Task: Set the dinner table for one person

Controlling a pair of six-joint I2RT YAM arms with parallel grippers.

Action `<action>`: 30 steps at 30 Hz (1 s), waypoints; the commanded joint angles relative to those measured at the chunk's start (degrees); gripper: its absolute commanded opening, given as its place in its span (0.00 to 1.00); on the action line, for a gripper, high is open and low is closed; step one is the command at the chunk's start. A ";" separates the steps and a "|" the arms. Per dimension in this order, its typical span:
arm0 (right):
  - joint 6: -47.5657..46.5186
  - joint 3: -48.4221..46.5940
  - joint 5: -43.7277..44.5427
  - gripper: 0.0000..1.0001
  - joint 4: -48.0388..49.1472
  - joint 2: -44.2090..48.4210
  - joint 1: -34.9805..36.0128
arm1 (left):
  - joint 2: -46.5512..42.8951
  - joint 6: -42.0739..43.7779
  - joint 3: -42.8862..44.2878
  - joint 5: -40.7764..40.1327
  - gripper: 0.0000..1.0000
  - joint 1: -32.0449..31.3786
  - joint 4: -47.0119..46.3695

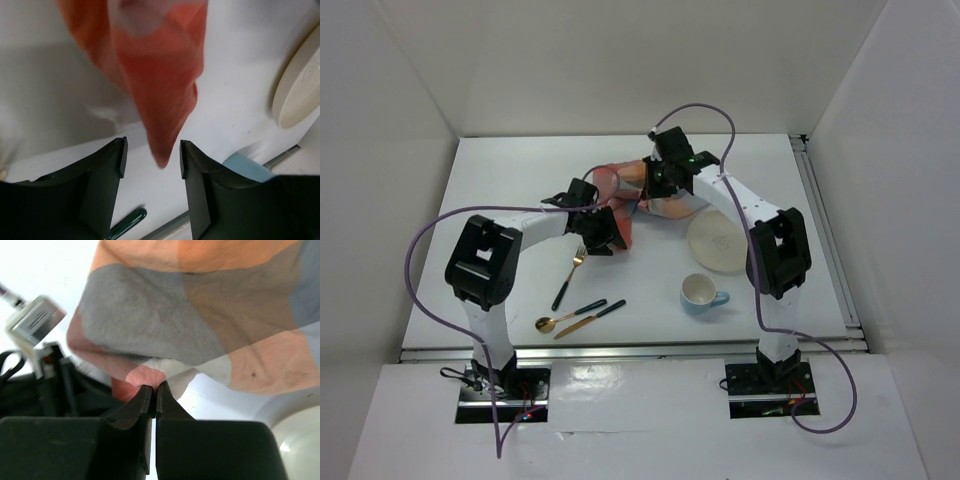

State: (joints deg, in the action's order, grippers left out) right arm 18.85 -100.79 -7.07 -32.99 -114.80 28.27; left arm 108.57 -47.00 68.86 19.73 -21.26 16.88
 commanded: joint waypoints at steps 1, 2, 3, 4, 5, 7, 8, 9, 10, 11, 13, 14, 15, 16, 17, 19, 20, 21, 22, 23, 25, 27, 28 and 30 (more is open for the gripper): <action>0.04 1.03 -1.54 0.00 -0.32 3.36 0.73 | 3.13 -0.20 6.70 -2.23 0.62 -0.19 -0.28; 0.04 1.04 -1.54 0.00 -0.32 3.88 0.21 | 4.00 -0.19 7.60 -2.24 0.52 -0.19 0.25; 0.04 1.04 -1.54 0.00 -0.32 4.41 0.20 | 4.62 -0.19 8.39 -2.84 0.40 -0.19 0.25; 0.04 1.04 -1.54 0.00 -0.32 4.41 -0.32 | 5.24 0.42 10.48 -2.85 0.26 -0.19 2.52; 0.04 1.04 -1.54 0.00 -0.93 4.41 -0.84 | 5.24 0.42 11.72 -2.85 0.10 0.33 3.93; -0.57 0.08 -0.93 0.00 -1.72 5.03 -2.16 | 5.24 1.99 14.01 -3.64 0.00 1.56 6.48; -1.27 -1.32 -0.93 0.00 -1.72 5.03 -2.69 | 3.42 2.53 16.11 -3.64 0.00 3.13 8.76; -2.23 -2.12 -0.93 0.00 -2.42 5.64 -3.39 | 2.27 3.57 17.26 -4.25 0.00 4.11 9.65; -2.24 -3.08 -0.93 0.00 -2.43 5.64 -4.01 | 1.04 4.11 18.40 -4.26 0.00 5.07 10.44; -3.20 -5.88 -0.93 0.00 -3.38 5.64 -5.06 | -0.11 4.72 21.55 -4.78 0.00 6.13 11.23; -3.99 -9.05 -0.32 0.00 -5.50 5.64 -5.85 | -2.57 7.00 25.95 -4.78 0.00 9.47 14.31; -4.78 -12.12 -0.31 0.00 -6.20 5.64 -6.64 | -2.58 7.97 32.06 -4.78 0.00 10.52 16.06; -4.79 -13.45 0.21 0.00 -6.82 6.25 -6.65 | -2.58 9.11 35.61 -4.78 0.00 12.62 18.08; -5.57 -14.60 0.22 0.00 -7.95 7.13 -7.43 | -1.80 11.04 39.21 -4.26 0.00 13.69 22.27; -6.28 -15.48 0.22 0.00 -7.96 7.83 -8.14 | -1.27 11.93 42.81 -3.74 0.00 14.83 24.40; -6.89 -16.80 0.22 0.00 -9.19 10.46 -8.67 | -0.56 12.81 52.40 -2.95 0.00 18.26 28.54; -7.59 -17.85 0.22 0.00 -9.19 11.35 -8.67 | -0.56 13.34 54.17 -2.16 0.00 19.31 30.30; -7.60 -19.34 0.74 0.00 -9.98 12.23 -8.67 | -1.69 13.34 55.14 -1.63 0.00 20.45 30.31; -8.21 -19.96 0.74 0.00 -10.51 13.98 -8.67 | -2.92 13.86 55.15 -0.75 0.00 22.55 30.31; -8.22 -20.49 0.74 0.00 -11.21 14.86 -8.67 | -5.98 13.87 54.54 0.04 0.00 23.62 29.09; -9.35 -21.29 1.26 0.00 -12.61 17.58 -8.67 | -8.89 13.87 53.40 1.53 0.00 26.70 29.08; -9.36 -21.29 1.79 0.00 -13.14 19.35 -8.67 | -12.57 13.87 52.87 2.85 0.00 28.89 29.08; -9.36 -21.29 1.80 0.00 -13.15 21.01 -8.67 | -13.55 13.87 52.35 3.65 0.00 30.82 29.08; -9.88 -20.76 1.80 0.00 -13.15 22.25 -8.67 | -14.36 13.87 52.34 4.97 0.00 32.41 28.38</action>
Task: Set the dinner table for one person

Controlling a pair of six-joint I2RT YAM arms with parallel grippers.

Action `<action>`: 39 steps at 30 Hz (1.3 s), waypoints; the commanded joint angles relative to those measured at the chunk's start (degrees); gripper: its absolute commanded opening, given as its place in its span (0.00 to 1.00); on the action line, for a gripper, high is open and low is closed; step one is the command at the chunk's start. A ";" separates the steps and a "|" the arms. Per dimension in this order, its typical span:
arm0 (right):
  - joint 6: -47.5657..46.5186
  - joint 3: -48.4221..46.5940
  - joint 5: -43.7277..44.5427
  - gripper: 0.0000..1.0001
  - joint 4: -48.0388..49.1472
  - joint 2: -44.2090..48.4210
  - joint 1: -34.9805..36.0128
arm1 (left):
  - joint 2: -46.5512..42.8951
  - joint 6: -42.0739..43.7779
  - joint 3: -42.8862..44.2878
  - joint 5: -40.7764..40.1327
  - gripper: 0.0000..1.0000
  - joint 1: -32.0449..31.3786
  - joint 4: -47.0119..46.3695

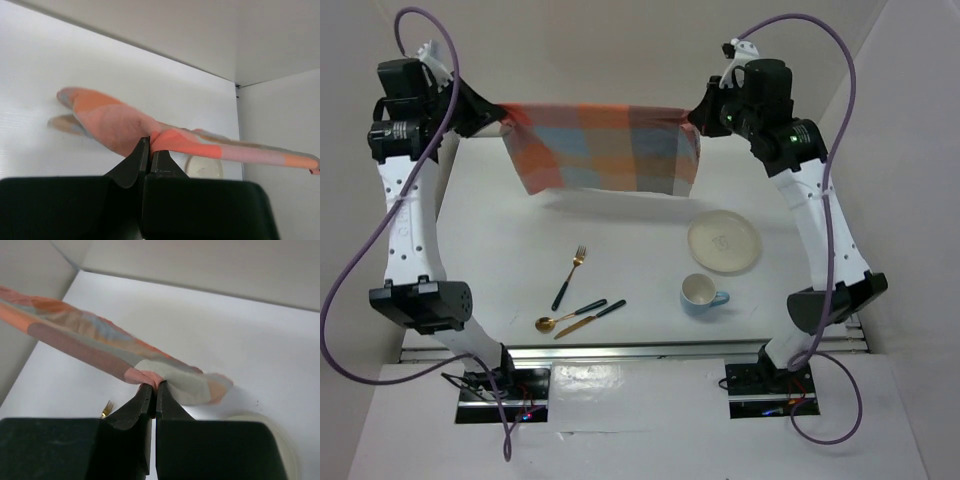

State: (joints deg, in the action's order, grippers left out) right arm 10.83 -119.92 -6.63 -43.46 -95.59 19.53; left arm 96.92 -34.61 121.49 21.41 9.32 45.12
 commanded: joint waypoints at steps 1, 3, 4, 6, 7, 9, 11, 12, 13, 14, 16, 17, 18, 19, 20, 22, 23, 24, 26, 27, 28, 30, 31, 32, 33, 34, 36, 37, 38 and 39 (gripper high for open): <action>-1.87 -1.63 1.36 0.00 -2.68 3.04 -0.45 | -3.23 1.48 -0.29 4.07 0.00 2.97 0.14; -1.87 -1.63 1.36 0.00 -2.16 3.04 -0.98 | -0.88 1.48 1.46 5.40 0.00 3.68 0.14; -1.87 -1.63 1.36 0.00 -2.15 3.04 -1.85 | -0.86 0.95 1.99 6.18 0.00 3.69 0.14; -1.87 -2.24 0.22 0.00 -0.41 1.29 -3.43 | 2.21 0.43 2.60 7.76 0.00 3.69 -0.47; -1.87 -2.25 -0.65 0.00 0.74 0.76 -4.14 | 3.17 0.42 2.61 8.38 0.00 3.69 -0.48; -1.87 -1.55 -3.63 0.00 4.60 -0.82 -5.98 | 5.99 -0.98 2.61 10.05 0.00 3.69 -3.19; -1.87 -2.24 -5.31 0.00 7.67 -3.62 -7.22 | 8.09 -1.68 4.01 11.88 0.00 3.69 -4.25; -1.87 -3.21 -6.71 0.00 8.21 -4.77 -7.75 | 10.45 -2.38 4.89 11.90 0.00 3.69 -4.86; -1.87 -5.30 -6.73 0.00 8.74 -6.00 -8.53 | 11.78 -2.39 7.33 12.86 0.00 3.69 -4.87; -1.87 -6.37 -7.68 0.00 8.75 -7.05 -8.54 | 13.01 -2.39 8.92 13.56 0.00 3.69 -4.87; -1.87 -8.91 -8.83 0.00 10.67 -9.87 -9.68 | 17.13 -2.39 14.70 14.80 0.00 3.69 -4.35; -1.87 -9.71 -9.53 0.00 11.20 -10.57 -9.69 | 18.20 -2.91 16.22 15.67 0.00 3.69 -4.34; -1.34 -10.59 -9.54 0.00 11.21 -11.97 -9.69 | 18.91 -2.92 17.10 16.38 0.00 3.69 -4.34; -1.34 -11.47 -9.54 0.00 11.73 -12.60 -10.29 | 18.92 -3.61 17.11 16.38 0.00 3.69 -4.95; -1.34 -12.09 -9.54 0.00 11.73 -12.60 -10.30 | 18.92 -3.62 17.11 16.38 0.00 3.69 -6.61; -1.34 -12.09 -9.54 0.00 12.52 -13.31 -10.30 | 18.92 -4.93 15.71 17.61 0.00 3.69 -8.20; -1.34 -11.48 -9.54 0.00 13.05 -13.31 -10.82 | 18.92 -4.94 14.40 18.31 0.00 4.21 -8.82; -1.34 -10.70 -9.54 0.00 13.66 -13.31 -10.83 | 18.92 -4.94 13.78 18.84 0.00 4.21 -9.43; -1.34 -6.59 -8.84 0.00 14.80 -11.99 -10.83 | 18.21 -4.94 11.15 18.85 0.00 4.83 -10.05; -1.34 -4.99 -8.84 0.00 15.42 -10.86 -10.83 | 16.82 -4.94 10.00 18.85 0.00 4.83 -10.06; -1.34 -3.23 -9.62 0.00 16.12 -10.24 -10.83 | 16.28 -3.98 8.69 19.37 0.00 4.83 -10.06; -1.34 3.61 -10.94 0.00 16.65 -8.92 -10.83 | 14.27 -2.66 1.94 19.37 0.00 4.83 -10.06; -1.34 6.77 -11.81 0.00 18.14 -6.74 -10.83 | 12.69 -2.05 -2.18 19.37 0.00 4.83 -10.06; -1.34 10.37 -13.65 0.00 19.28 -5.41 -10.83 | 8.50 -2.04 -11.36 19.37 0.00 4.83 -13.19; -1.34 18.67 -14.45 0.00 20.51 -3.83 -10.83 | 6.19 -1.34 -15.80 18.76 0.00 5.35 -14.09; -1.34 22.84 -14.46 0.00 22.87 -0.42 -10.04 | 4.00 -0.81 -19.85 17.10 0.00 5.36 -14.71; -1.34 33.54 -14.46 0.06 23.51 2.50 -8.64 | -2.51 -0.29 -31.15 15.60 0.00 5.36 -16.02; -1.34 36.57 -13.94 0.17 23.51 5.13 -7.93 | -4.10 -0.28 -34.19 14.90 0.03 5.88 -16.03; -1.86 39.47 -13.32 0.40 22.73 6.46 -7.23 | -5.50 1.81 -36.65 14.37 0.45 5.88 -14.81; -1.87 42.11 -11.84 0.88 22.72 7.60 -5.57 | -6.48 2.87 -38.77 14.36 0.70 5.88 -13.58</action>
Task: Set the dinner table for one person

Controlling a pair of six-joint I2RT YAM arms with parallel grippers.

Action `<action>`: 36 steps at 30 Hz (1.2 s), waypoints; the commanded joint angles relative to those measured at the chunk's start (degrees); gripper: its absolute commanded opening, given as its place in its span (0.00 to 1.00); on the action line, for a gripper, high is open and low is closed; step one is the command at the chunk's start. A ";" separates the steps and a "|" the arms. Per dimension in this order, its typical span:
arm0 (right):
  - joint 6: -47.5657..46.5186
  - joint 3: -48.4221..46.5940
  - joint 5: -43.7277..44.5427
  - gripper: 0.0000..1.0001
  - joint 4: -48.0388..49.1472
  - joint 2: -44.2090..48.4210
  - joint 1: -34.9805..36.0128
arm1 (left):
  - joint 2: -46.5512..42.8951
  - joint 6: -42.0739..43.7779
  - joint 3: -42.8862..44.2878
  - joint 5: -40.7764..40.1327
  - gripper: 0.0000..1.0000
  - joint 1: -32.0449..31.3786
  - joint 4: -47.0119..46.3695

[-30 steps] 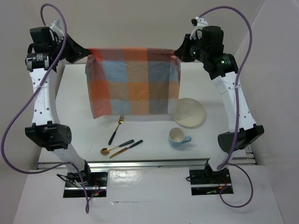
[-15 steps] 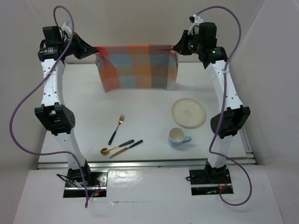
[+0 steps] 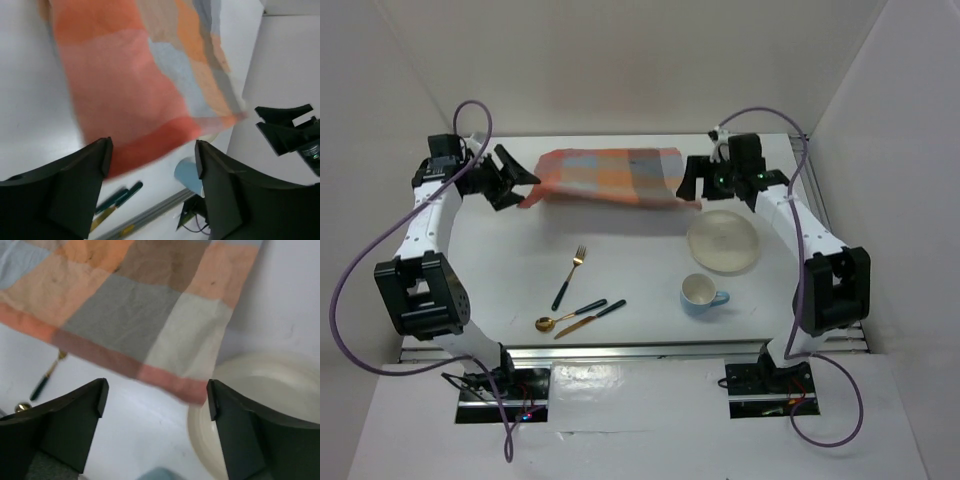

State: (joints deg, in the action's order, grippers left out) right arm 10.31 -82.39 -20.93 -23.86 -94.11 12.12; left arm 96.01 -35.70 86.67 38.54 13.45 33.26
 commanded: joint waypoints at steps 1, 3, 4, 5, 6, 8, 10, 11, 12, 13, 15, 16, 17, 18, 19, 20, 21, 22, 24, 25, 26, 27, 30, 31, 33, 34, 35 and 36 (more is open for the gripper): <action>-1.34 9.30 3.34 1.00 2.42 8.82 2.90 | -7.05 5.02 -7.27 -2.77 0.91 1.75 1.08; 0.67 13.03 8.61 1.00 2.41 10.95 4.31 | -7.58 7.22 -9.15 -5.23 1.00 1.75 4.95; 1.81 13.04 9.15 1.00 1.80 12.18 4.32 | -7.59 7.23 -9.15 -6.10 1.00 1.75 5.67; 2.61 13.57 9.15 1.00 2.49 12.19 4.32 | -7.59 7.23 -9.15 -7.85 1.00 1.75 5.68; 3.14 12.79 9.15 1.00 2.50 12.19 4.32 | -6.89 7.23 -7.67 -8.39 1.00 1.75 6.29; 5.23 11.12 9.76 1.00 2.50 10.97 4.84 | -5.32 7.23 -6.26 -10.49 1.00 1.23 6.30; 6.48 6.82 7.93 0.80 2.50 7.99 5.45 | -3.47 6.70 -4.33 -11.12 0.86 -0.61 5.59; 8.22 4.80 7.05 0.64 0.59 3.27 5.46 | -0.59 6.70 -3.45 -11.91 0.72 -1.32 4.98; 8.85 2.43 6.35 0.47 -0.48 0.44 6.33 | 1.18 6.70 -2.48 -12.61 0.52 -1.93 4.19; 8.85 -2.64 6.34 0.29 -1.36 -2.63 7.56 | 3.11 5.83 0.05 -13.57 0.28 -2.72 4.19; 10.51 -11.07 7.21 0.02 -5.22 -12.47 8.88 | 10.12 4.51 5.57 -15.16 0.00 -5.01 4.19; 11.13 -14.08 7.22 0.00 -6.54 -15.64 9.50 | 12.51 3.98 7.61 -15.17 0.00 -6.49 4.97; 12.18 -16.55 7.22 0.00 -8.90 -21.76 9.50 | 17.06 2.84 9.02 -16.04 0.00 -7.12 4.98; 12.19 -19.10 7.22 0.00 -9.80 -24.43 9.50 | 19.20 2.83 12.61 -16.91 0.00 -7.73 5.93; 12.98 -23.30 7.83 0.00 -10.85 -26.98 9.50 | 21.13 1.96 14.03 -17.53 0.00 -8.26 6.64; 12.99 -24.91 8.35 0.00 -11.64 -31.10 10.02 | 22.80 0.82 15.09 -19.45 0.00 -9.05 7.17; 14.38 -26.06 10.10 0.00 -12.26 -32.70 10.03 | 24.21 0.81 15.71 -19.47 0.00 -9.06 7.17; 14.91 -26.68 10.12 0.00 -12.27 -33.94 10.03 | 26.49 0.81 15.72 -20.17 0.00 -9.58 7.17; 16.50 -26.68 10.12 0.00 -11.57 -36.41 10.03 | 28.35 0.28 15.72 -21.31 0.00 -10.19 7.17; 16.50 -25.20 10.12 0.00 -11.56 -36.41 10.03 | 29.05 0.28 15.72 -21.32 0.00 -10.20 7.17; 17.11 -24.14 10.12 0.00 -10.87 -37.11 10.03 | 30.19 0.28 15.72 -22.19 0.00 -10.72 7.17; 17.73 -23.09 10.81 0.00 -10.16 -37.12 10.03 | 30.20 0.28 15.11 -22.20 0.00 -10.73 7.17; 18.87 -17.29 12.39 0.00 -8.14 -35.01 10.03 | 30.20 0.28 11.16 -22.72 0.00 -10.73 5.16; 18.87 -14.23 12.40 0.00 -8.14 -34.40 10.03 | 30.20 0.28 8.97 -22.72 0.00 -10.73 4.63; 20.27 -9.66 13.97 0.00 -6.74 -32.30 10.03 | 29.68 0.28 6.07 -22.72 0.00 -10.73 3.76; 20.28 -8.07 14.51 0.00 -6.73 -31.50 10.64 | 28.98 0.28 5.01 -22.72 0.00 -10.73 3.75; 21.15 -6.40 15.21 0.00 -6.21 -30.71 10.64 | 28.97 0.28 3.87 -22.72 0.00 -11.25 3.22; 22.03 -4.64 15.74 0.00 -5.51 -28.87 10.64 | 28.19 0.28 2.81 -22.72 0.00 -11.26 3.22</action>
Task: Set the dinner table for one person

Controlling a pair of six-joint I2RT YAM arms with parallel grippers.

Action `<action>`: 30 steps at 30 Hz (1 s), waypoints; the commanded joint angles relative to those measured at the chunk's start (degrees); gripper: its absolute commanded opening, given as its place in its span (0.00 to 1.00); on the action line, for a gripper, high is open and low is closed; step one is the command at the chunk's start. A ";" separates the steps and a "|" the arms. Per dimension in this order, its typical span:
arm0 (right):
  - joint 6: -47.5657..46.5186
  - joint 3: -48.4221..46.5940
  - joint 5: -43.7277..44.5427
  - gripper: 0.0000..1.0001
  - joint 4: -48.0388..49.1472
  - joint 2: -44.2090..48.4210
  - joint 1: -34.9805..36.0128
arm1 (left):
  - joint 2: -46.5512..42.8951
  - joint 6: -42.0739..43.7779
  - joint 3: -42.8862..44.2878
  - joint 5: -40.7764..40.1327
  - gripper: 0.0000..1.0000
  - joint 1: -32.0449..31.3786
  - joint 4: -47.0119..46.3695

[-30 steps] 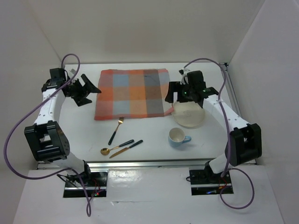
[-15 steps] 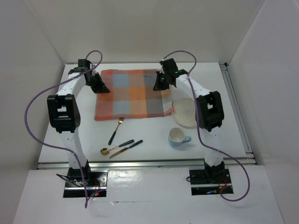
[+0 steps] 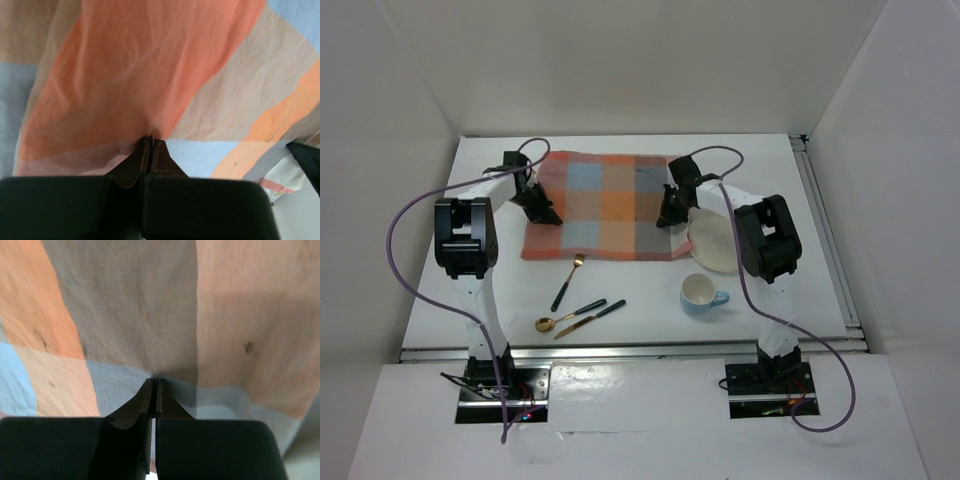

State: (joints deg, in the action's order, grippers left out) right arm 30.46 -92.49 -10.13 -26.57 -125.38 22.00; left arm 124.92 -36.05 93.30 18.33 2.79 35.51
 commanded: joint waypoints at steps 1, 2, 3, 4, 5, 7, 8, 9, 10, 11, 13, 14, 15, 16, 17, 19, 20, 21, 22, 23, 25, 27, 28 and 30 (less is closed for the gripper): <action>2.41 8.87 5.90 0.00 -2.79 3.47 0.76 | -1.78 0.63 -6.17 -2.51 0.00 -0.59 0.45; 2.41 10.64 5.91 0.00 -2.01 4.44 0.76 | -2.57 0.63 -7.50 -2.51 0.00 -0.59 -0.34; 3.02 12.14 6.61 0.00 -1.13 6.53 0.76 | -3.45 0.63 -8.82 -2.51 0.00 -0.59 -0.35; 3.03 14.50 6.61 0.00 -1.12 7.34 0.76 | -5.20 0.63 -11.44 -2.51 0.00 -0.59 -1.05; 3.03 15.40 7.31 0.00 -0.60 8.13 0.76 | -6.17 0.63 -12.60 -3.20 0.00 -0.59 -1.66; 3.03 16.72 8.28 0.00 -0.59 9.37 0.76 | -7.67 1.24 -14.62 -3.83 0.00 -1.12 -1.67; 3.03 17.86 9.07 0.00 -1.20 10.15 0.76 | -8.98 1.25 -16.11 -3.83 0.00 -1.12 -1.67; 2.33 18.39 9.08 0.00 -1.21 10.94 0.76 | -9.52 1.94 -16.82 -3.83 0.00 -1.12 -1.67; 2.33 19.00 9.77 0.00 -1.21 10.95 0.76 | -10.04 1.95 -17.35 -4.43 0.00 -1.12 -2.19; 2.33 20.14 9.78 0.00 -1.21 11.64 0.76 | -10.57 2.47 -17.97 -4.44 0.00 -1.12 -2.20; 2.33 21.20 9.26 0.00 -1.21 12.27 0.76 | -11.46 2.48 -18.85 -5.14 0.00 -1.12 -2.20; 2.33 22.25 9.25 0.00 -0.60 13.05 0.76 | -12.24 2.48 -19.64 -5.14 0.00 -1.12 -2.20; 2.33 22.26 8.47 0.00 -0.59 13.06 0.76 | -12.25 2.48 -19.64 -5.14 0.00 -1.12 -2.20; 2.33 23.22 8.46 0.00 -0.07 13.67 0.76 | -12.86 3.00 -20.25 -5.75 0.00 -1.12 -2.20; 2.33 23.23 8.46 0.00 -0.06 14.28 1.46 | -13.38 3.01 -20.26 -5.76 0.00 -1.12 -2.20; 2.33 24.54 8.46 0.00 -0.06 14.81 1.99 | -13.39 3.01 -20.26 -5.76 0.00 -1.12 -1.59; 2.33 24.55 8.46 0.00 -0.06 14.82 2.00 | -14.00 3.01 -19.65 -5.76 0.00 -1.12 -1.58; 2.33 25.07 8.98 0.00 -0.06 15.34 2.52 | -14.01 3.01 -19.64 -5.76 0.00 -1.12 -1.06; 2.33 25.08 8.99 0.00 -0.67 15.87 2.52 | -14.53 3.01 -19.03 -6.28 0.00 -1.12 -1.05; 2.33 25.08 9.60 0.00 -0.68 15.87 3.04 | -14.53 3.53 -19.03 -6.29 0.00 -1.12 -1.05; 2.33 26.30 10.13 0.00 -1.20 16.57 3.58 | -14.53 4.14 -17.46 -6.29 0.00 -1.12 -0.53; 2.85 27.18 10.13 0.00 -1.21 17.10 3.58 | -13.75 4.67 -15.96 -6.29 0.00 -1.12 0.26; 3.37 28.23 9.43 0.00 -1.21 17.10 3.58 | -12.35 4.68 -14.39 -6.29 0.00 -1.12 0.96; 4.00 29.02 9.43 0.00 -0.59 17.10 3.58 | -11.02 4.68 -13.23 -6.29 0.00 -1.12 0.97</action>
State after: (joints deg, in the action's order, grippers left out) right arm 34.04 -67.05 -3.36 -21.58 -107.83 25.10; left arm 112.42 -33.12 77.03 13.80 1.41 34.92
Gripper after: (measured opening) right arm 0.033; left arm 0.045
